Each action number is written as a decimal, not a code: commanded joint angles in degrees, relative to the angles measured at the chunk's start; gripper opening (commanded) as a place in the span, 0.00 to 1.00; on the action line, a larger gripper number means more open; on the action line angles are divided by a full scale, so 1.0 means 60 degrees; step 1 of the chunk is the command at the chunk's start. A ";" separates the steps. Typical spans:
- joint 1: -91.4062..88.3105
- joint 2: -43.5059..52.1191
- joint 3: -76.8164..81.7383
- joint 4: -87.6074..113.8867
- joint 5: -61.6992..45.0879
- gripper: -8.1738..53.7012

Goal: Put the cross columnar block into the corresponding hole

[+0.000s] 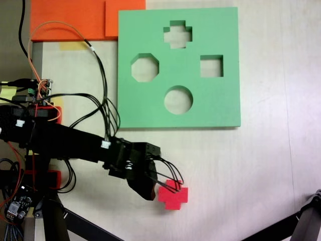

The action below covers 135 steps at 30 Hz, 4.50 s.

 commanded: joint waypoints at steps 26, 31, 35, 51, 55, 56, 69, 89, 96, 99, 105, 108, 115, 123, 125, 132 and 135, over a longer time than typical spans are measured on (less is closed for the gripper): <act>0.1143 -0.4058 -0.2549 -0.0439 -0.1245 0.97; 0.0864 -0.4731 -0.2446 -0.0278 -0.1099 0.80; 0.0996 -0.4746 -0.2051 -0.0146 -0.0938 0.66; 0.0220 -0.3325 -0.3076 0.3589 -0.0747 0.44; -0.0645 -0.2549 -0.3574 0.4043 -0.0044 0.44; -0.0967 -0.2021 -0.3633 0.4043 0.0205 0.43; -0.7925 -0.0586 -0.4966 0.2505 0.7324 0.40; -1.0034 -0.3486 -0.5771 -0.1553 1.0811 0.40; -1.0269 -0.4907 -0.7383 -0.1611 1.0752 0.41; -1.0356 -0.5361 -0.7822 -0.1597 1.0708 0.41; -1.0371 -0.5742 -0.8071 -0.1567 1.0342 0.41; -1.0371 -0.5845 -0.8086 -0.1523 1.0122 0.40; -1.0400 -0.5889 -0.8071 -0.1084 1.0093 0.40; -1.0562 -0.6094 -0.8071 -0.0718 1.0078 0.41; -1.0620 -0.6094 -0.8071 -0.0645 1.0093 0.41; -1.0708 -0.6284 -0.8071 -0.0439 1.0078 0.41; -1.0708 -0.6401 -0.8071 -0.0439 1.0093 0.41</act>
